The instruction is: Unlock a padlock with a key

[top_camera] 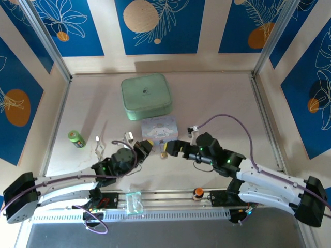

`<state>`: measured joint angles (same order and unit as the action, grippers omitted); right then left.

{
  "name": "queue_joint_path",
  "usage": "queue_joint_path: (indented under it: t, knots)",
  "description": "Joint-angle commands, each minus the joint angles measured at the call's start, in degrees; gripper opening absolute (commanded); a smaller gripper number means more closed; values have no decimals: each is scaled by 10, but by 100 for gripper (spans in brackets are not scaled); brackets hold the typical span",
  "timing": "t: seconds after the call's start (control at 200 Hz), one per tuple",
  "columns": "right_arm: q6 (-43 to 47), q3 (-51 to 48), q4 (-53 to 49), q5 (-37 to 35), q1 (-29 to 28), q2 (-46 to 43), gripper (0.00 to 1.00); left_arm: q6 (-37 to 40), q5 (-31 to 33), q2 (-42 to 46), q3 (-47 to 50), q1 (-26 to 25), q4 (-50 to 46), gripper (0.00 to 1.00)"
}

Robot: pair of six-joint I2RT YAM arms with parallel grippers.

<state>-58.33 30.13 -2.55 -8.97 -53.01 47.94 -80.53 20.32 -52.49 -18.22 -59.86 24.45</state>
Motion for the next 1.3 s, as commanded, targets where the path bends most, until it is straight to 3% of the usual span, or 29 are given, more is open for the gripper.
queue_joint_path:
  t: [0.0, 0.1, 0.21, 0.51, 0.735, 0.895, 1.296]
  knots:
    - [-5, -24, 51, 121, 39, -21, 99, 163, -117, 21, 16, 33, 72, 0]
    - [-59, -60, 161, 136, 50, -17, 99, 216, -147, 38, -1, 43, 61, 0]
    - [-93, -65, 236, 130, 39, 13, 84, 241, -172, 31, -9, 44, 106, 0]
    - [-165, -56, 494, 79, -30, 131, 65, 254, -168, -16, -29, 44, 269, 0]
    - [-151, -56, 515, 20, -53, 129, 60, 227, -146, -41, -32, 44, 358, 0]
    - [-134, -46, 497, 23, -52, 124, 53, 181, -134, -74, -12, 44, 441, 0]
    - [-129, -33, 515, 30, -34, 134, 43, 164, -150, -93, -19, 43, 442, 0]
